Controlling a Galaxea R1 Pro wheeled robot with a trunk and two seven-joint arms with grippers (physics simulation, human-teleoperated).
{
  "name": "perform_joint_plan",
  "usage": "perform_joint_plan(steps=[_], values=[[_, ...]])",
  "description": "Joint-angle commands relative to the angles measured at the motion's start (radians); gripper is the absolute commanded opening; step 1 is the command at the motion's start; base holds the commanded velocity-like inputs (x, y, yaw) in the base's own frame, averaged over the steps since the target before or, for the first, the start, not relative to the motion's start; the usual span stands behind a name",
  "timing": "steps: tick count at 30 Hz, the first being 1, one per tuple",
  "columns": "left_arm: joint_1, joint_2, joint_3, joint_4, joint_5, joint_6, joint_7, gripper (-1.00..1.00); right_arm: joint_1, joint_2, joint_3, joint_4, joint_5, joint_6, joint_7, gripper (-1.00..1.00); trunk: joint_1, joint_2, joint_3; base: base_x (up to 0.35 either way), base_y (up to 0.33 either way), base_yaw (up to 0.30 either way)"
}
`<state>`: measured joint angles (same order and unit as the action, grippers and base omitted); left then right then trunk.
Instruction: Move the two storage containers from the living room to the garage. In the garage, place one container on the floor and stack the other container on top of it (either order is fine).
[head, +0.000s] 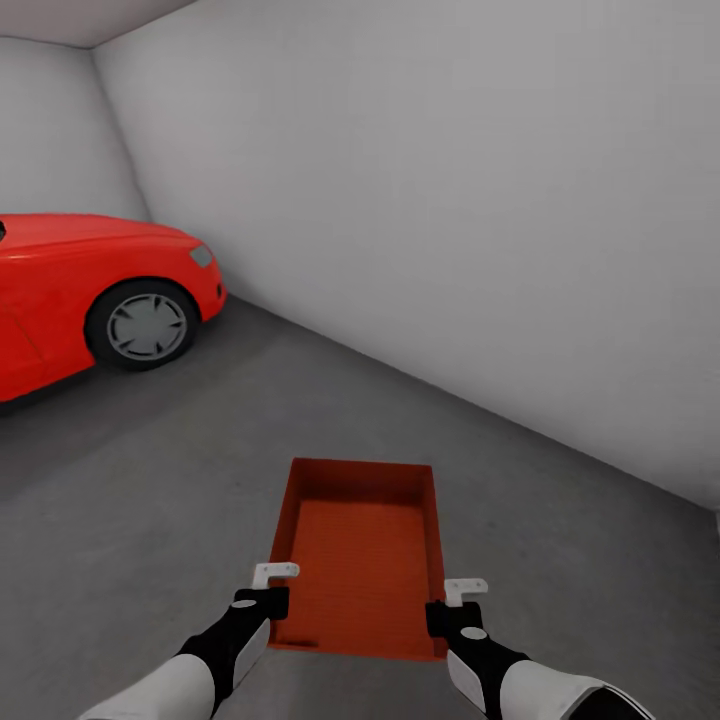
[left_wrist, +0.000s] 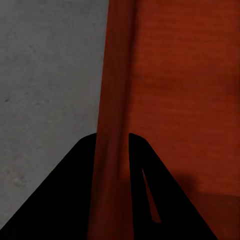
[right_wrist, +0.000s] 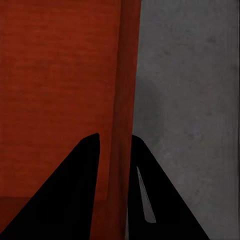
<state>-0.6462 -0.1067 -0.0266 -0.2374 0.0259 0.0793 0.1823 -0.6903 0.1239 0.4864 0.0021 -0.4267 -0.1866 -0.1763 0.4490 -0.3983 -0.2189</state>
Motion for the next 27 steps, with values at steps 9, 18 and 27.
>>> perform_joint_plan(steps=[9, 18, 27], values=[[0.0, 0.001, -0.007, 0.001, 0.009, 0.017, 0.008, -1.0, -0.002, -0.029, 0.008, -0.001, -0.009, -0.037, -0.068, -1.0, 0.001, -0.002, -0.002, 0.322, 0.0, -0.283], [0.0, 0.001, -0.007, 0.001, 0.009, 0.017, 0.008, -1.0, -0.002, -0.03, 0.008, -0.001, -0.009, -0.037, -0.068, -1.0, 0.001, -0.002, -0.002, 0.322, 0.0, -0.283], [0.0, 0.001, -0.007, 0.001, 0.01, 0.017, 0.008, -1.0, -0.002, -0.03, 0.008, -0.001, -0.009, -0.037, -0.068, -1.0, 0.001, -0.002, -0.002, 0.322, 0.0, -0.283]])
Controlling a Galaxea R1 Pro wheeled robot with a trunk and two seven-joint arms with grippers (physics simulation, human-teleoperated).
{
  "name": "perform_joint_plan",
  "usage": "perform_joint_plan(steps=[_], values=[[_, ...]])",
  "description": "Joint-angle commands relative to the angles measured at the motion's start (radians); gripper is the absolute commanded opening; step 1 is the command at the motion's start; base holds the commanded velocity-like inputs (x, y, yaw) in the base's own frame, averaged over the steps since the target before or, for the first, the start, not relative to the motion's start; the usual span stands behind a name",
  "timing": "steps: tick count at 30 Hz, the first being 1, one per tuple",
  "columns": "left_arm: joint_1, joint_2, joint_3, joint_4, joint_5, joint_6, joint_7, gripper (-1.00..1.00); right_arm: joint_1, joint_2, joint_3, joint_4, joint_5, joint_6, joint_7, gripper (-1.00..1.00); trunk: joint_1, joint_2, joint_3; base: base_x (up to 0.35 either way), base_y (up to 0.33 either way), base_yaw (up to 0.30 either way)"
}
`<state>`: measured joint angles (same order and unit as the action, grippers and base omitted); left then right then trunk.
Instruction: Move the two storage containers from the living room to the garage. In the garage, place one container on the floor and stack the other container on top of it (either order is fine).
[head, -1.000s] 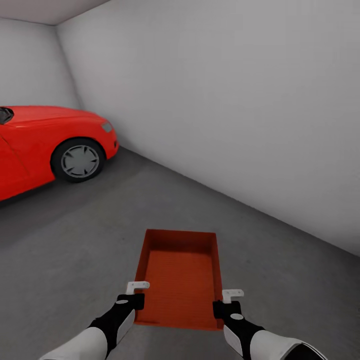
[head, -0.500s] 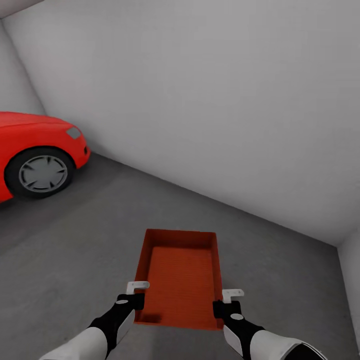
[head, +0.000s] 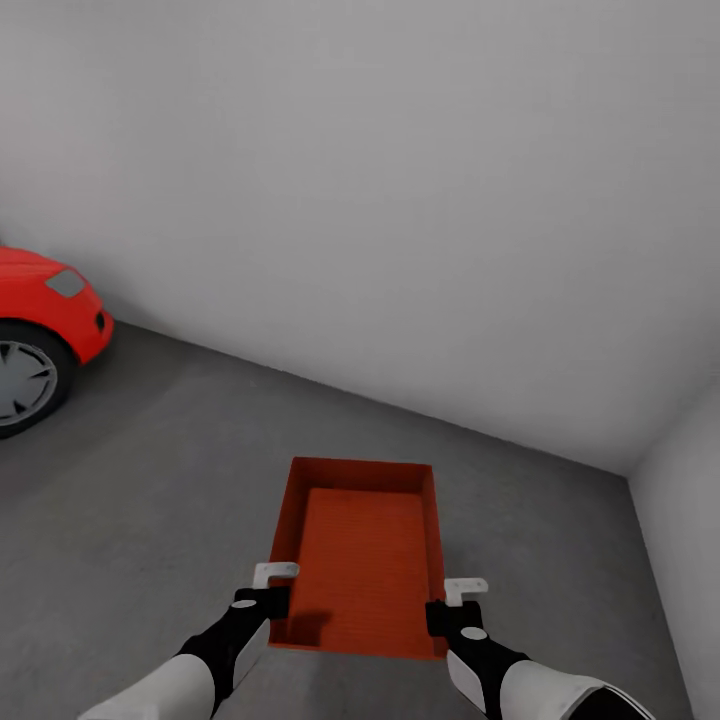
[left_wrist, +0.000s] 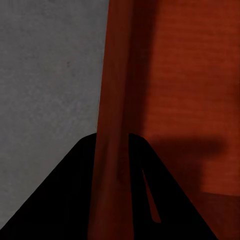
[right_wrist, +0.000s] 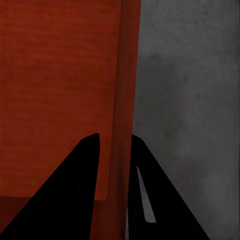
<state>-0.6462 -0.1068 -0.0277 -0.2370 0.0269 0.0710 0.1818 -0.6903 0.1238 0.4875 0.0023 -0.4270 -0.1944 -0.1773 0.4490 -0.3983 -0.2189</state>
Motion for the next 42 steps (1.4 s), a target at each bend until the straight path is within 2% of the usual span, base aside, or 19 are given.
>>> perform_joint_plan(steps=[1, 21, 42], values=[[0.0, 0.001, -0.006, 0.001, 0.009, 0.026, 0.008, -1.0, -0.002, -0.03, 0.006, -0.001, -0.009, -0.03, -0.067, -1.0, 0.001, -0.002, -0.002, 0.322, 0.0, -0.283], [0.0, 0.001, -0.006, -0.001, 0.008, 0.026, 0.009, -1.0, -0.002, -0.03, 0.006, -0.001, -0.009, -0.03, -0.067, -1.0, 0.001, -0.002, -0.002, 0.298, 0.0, -0.283], [0.0, 0.001, -0.006, -0.001, 0.008, 0.026, 0.01, -1.0, -0.002, -0.03, 0.006, -0.001, -0.009, -0.03, -0.067, -1.0, 0.001, -0.002, -0.002, 0.011, 0.0, -0.283]])
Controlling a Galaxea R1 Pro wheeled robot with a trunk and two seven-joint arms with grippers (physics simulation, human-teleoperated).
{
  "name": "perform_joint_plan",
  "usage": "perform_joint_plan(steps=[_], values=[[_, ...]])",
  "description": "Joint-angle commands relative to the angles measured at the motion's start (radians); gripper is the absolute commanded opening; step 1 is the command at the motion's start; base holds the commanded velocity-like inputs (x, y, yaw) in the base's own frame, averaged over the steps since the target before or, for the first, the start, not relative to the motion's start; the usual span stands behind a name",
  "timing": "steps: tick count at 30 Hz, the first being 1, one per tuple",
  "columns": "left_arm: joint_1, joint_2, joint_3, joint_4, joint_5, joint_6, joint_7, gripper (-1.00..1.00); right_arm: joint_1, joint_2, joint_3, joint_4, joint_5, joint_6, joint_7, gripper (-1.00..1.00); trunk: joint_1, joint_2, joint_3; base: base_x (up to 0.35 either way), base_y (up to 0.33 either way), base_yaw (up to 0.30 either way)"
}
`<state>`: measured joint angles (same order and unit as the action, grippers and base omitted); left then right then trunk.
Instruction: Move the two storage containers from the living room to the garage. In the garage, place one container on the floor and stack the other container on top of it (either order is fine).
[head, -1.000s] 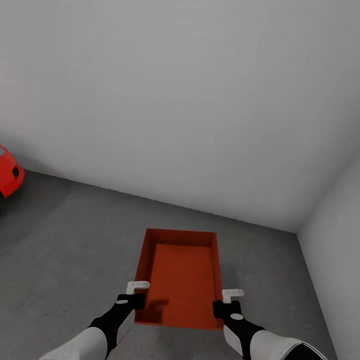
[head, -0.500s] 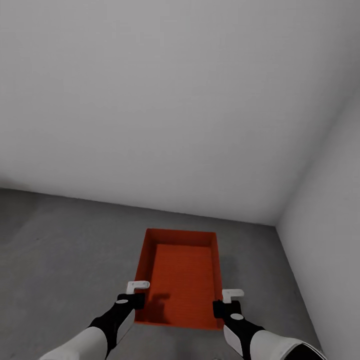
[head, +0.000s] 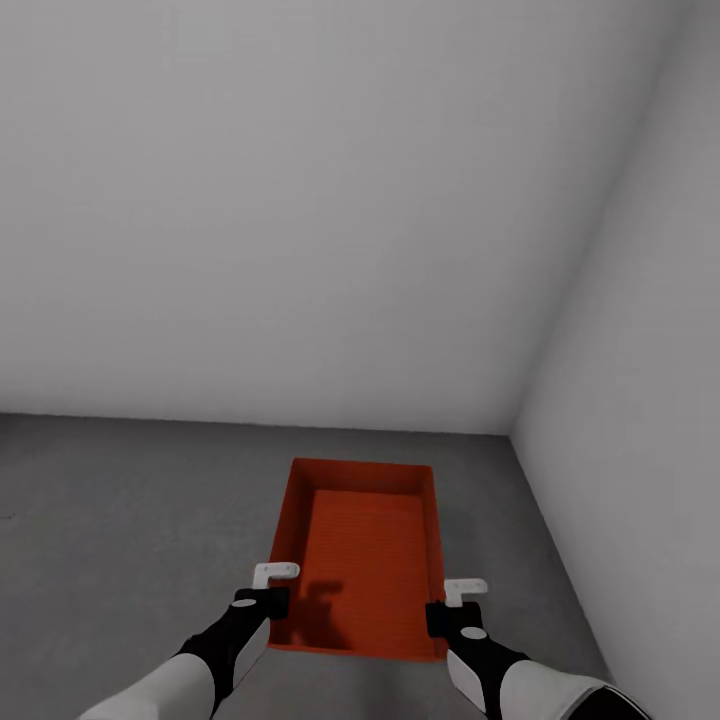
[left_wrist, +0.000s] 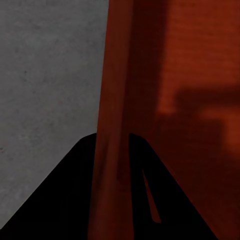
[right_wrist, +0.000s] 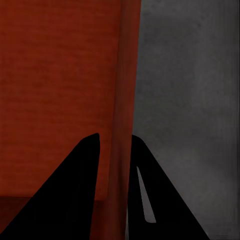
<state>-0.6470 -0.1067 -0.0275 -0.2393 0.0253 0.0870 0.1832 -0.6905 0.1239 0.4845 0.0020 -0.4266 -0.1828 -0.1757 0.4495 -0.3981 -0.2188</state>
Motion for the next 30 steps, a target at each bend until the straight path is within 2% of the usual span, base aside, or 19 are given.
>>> perform_joint_plan(steps=[1, 11, 15, 30], values=[[0.0, 0.001, -0.006, 0.002, 0.01, 0.01, 0.009, -1.0, -0.001, -0.03, 0.009, 0.0, -0.009, -0.041, -0.069, -1.0, 0.0, -0.002, -0.002, 0.0, 0.0, -0.283], [0.001, 0.001, -0.006, 0.002, 0.01, 0.01, 0.009, -1.0, -0.001, -0.03, 0.009, 0.0, -0.009, -0.041, -0.069, -1.0, 0.0, -0.002, -0.002, 0.0, 0.0, -0.252], [0.001, 0.001, -0.006, 0.002, 0.01, 0.01, 0.007, -1.0, -0.001, -0.03, 0.009, 0.0, -0.009, -0.041, -0.069, -1.0, 0.0, -0.002, -0.002, 0.097, 0.049, -0.041], [0.0, 0.001, -0.006, 0.002, 0.01, 0.01, 0.007, -1.0, -0.001, -0.03, 0.009, 0.0, -0.009, -0.041, -0.068, -1.0, 0.0, -0.002, -0.002, 0.274, 0.184, 0.0]])
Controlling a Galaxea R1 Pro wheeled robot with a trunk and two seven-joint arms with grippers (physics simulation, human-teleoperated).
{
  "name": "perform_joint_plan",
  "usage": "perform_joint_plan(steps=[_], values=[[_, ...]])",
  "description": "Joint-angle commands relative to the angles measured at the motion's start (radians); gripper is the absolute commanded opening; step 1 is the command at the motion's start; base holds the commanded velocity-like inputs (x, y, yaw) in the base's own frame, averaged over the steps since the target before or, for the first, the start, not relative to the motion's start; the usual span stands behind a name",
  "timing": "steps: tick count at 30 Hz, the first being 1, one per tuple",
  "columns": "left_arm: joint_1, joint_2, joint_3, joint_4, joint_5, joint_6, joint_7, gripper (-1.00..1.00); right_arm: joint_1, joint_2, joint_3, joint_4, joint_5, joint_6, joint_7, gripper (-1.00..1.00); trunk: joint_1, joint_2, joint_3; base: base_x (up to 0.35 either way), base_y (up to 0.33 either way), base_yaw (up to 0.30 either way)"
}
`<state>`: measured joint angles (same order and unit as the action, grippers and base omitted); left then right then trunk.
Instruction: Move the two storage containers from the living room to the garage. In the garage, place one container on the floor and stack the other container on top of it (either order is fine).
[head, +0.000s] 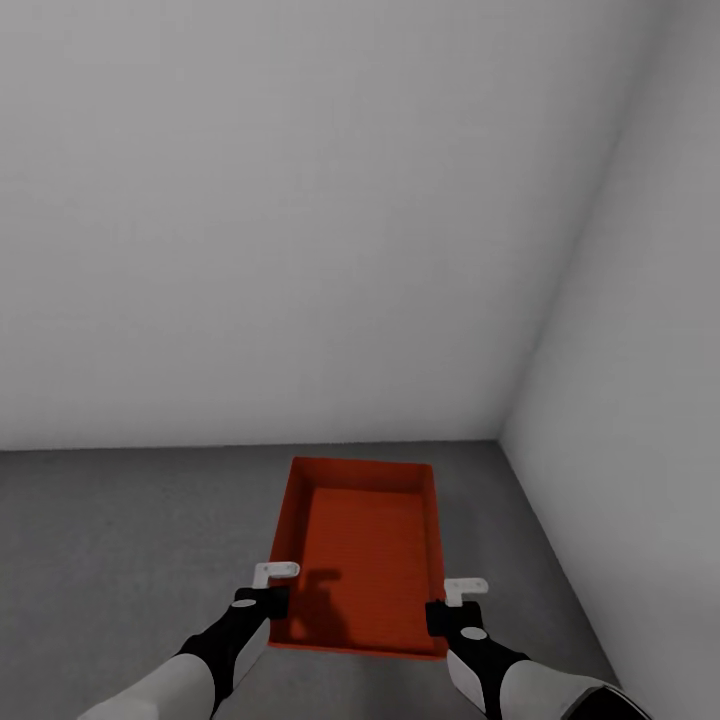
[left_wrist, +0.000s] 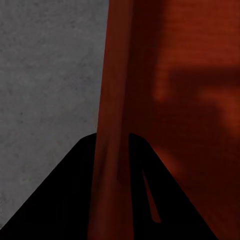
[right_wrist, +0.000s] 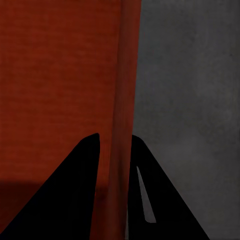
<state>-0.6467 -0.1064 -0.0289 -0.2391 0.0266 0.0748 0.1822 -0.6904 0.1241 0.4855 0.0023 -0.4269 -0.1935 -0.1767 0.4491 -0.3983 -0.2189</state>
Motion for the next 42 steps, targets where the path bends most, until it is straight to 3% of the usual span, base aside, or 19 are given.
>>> perform_joint_plan(steps=[1, 26, 27, 34, 42], values=[[0.0, 0.001, -0.005, 0.001, 0.009, 0.022, 0.008, -1.0, -0.001, -0.031, 0.008, -0.001, -0.009, -0.031, -0.067, -1.0, 0.001, -0.002, -0.002, 0.252, 0.166, 0.0], [0.0, 0.001, -0.005, 0.001, 0.008, 0.022, 0.01, -1.0, -0.002, -0.031, 0.008, -0.001, -0.009, -0.031, -0.068, -1.0, 0.001, -0.002, -0.002, 0.048, 0.024, 0.0], [0.0, 0.0, -0.002, 0.003, 0.008, 0.02, 0.011, -1.0, -0.002, -0.006, 0.008, 0.001, -0.008, -0.002, -0.007, -1.0, 0.001, -0.002, -0.002, 0.0, 0.0, 0.0], [0.005, 0.002, -0.003, -0.005, 0.004, 0.016, 0.008, -1.0, -0.002, -0.004, 0.008, 0.003, -0.005, 0.0, -0.009, -1.0, 0.001, -0.002, -0.002, 0.0, 0.0, 0.0], [0.007, 0.002, -0.003, -0.014, 0.003, 0.016, 0.007, -1.0, -0.002, -0.003, -0.017, 0.002, 0.02, -0.011, -0.01, -1.0, 0.001, -0.002, -0.002, 0.0, 0.0, 0.0]])
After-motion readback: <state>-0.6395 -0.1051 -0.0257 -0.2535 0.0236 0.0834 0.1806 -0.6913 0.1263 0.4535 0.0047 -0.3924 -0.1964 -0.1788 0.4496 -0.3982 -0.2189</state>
